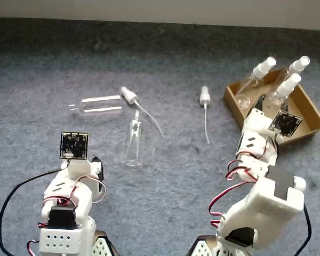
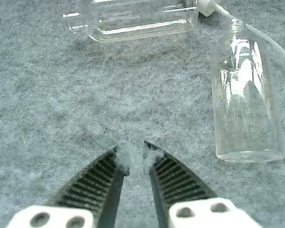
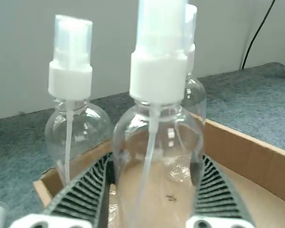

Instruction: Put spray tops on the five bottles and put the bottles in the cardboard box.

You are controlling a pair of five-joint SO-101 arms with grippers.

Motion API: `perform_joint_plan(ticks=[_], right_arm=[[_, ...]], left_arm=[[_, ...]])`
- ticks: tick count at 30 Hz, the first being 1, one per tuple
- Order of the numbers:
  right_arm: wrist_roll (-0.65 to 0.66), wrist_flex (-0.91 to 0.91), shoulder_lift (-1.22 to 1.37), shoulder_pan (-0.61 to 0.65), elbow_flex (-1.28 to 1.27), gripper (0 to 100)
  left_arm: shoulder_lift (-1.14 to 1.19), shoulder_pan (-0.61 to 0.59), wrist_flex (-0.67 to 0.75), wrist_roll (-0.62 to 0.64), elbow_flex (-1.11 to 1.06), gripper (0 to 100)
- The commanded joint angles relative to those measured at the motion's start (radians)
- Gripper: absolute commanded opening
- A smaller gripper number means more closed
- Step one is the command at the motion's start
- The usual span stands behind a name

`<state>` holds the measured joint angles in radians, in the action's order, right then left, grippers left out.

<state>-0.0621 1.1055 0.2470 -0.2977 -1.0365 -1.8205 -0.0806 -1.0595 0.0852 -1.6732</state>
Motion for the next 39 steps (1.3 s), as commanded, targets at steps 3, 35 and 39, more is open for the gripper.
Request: perform_joint_plan(ticks=[3,35,39], right_arm=[[-0.006,0.025,0.015,0.013,0.084,13.5],[0.002,0.024,0.128,0.05,0.166,13.5],[0.002,0.024,0.128,0.05,0.166,13.5]], left_arm=[[-0.002,-0.001,-0.003,-0.006,-0.021,1],[-0.002,-0.001,-0.002,-0.006,-0.021,1],[-0.002,-0.001,-0.002,-0.006,-0.021,1]])
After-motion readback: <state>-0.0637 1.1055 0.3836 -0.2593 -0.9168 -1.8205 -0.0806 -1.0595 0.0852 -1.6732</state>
